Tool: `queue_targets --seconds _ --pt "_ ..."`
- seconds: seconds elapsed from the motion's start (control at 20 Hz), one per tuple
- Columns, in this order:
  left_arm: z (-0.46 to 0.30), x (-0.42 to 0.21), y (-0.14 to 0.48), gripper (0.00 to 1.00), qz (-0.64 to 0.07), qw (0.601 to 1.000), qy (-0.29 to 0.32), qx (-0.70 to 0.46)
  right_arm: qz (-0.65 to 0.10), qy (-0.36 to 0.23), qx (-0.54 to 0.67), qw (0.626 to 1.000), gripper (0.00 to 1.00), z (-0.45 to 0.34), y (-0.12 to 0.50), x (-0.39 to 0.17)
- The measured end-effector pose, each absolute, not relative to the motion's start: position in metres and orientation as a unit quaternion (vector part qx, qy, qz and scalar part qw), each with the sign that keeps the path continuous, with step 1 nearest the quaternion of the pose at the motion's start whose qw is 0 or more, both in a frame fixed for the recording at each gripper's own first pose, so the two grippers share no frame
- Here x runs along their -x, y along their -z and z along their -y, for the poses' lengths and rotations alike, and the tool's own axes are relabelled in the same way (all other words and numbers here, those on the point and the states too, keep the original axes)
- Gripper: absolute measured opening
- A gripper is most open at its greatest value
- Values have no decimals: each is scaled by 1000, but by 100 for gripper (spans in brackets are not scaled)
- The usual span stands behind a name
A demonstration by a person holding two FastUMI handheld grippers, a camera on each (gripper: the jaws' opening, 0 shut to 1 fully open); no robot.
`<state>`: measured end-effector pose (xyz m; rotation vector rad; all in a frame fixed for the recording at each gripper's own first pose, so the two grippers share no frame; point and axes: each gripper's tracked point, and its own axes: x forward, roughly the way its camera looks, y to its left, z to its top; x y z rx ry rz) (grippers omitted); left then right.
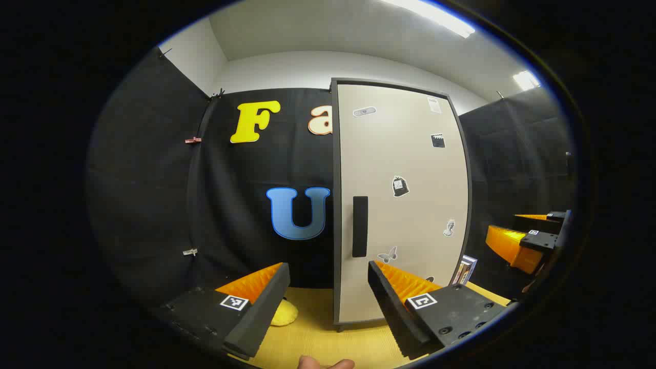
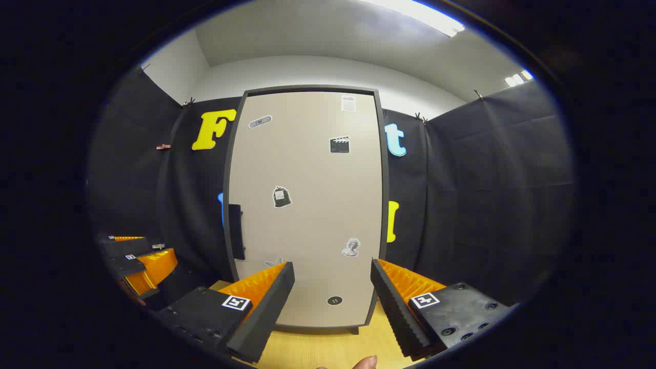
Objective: Open the cabinet door with the right hand, grasp the bottle in the cabinet with the left hand and place it on the coaster, then close the cabinet door with the right hand.
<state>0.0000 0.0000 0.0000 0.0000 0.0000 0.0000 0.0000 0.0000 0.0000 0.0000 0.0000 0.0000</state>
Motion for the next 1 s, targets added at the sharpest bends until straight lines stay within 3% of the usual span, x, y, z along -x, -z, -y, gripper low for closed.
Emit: queue_targets --seconds 1.0 --pt "9 -8 -9 96 1 1000 7 -3 -15 -20 2 1000 97 -8 8 -1"
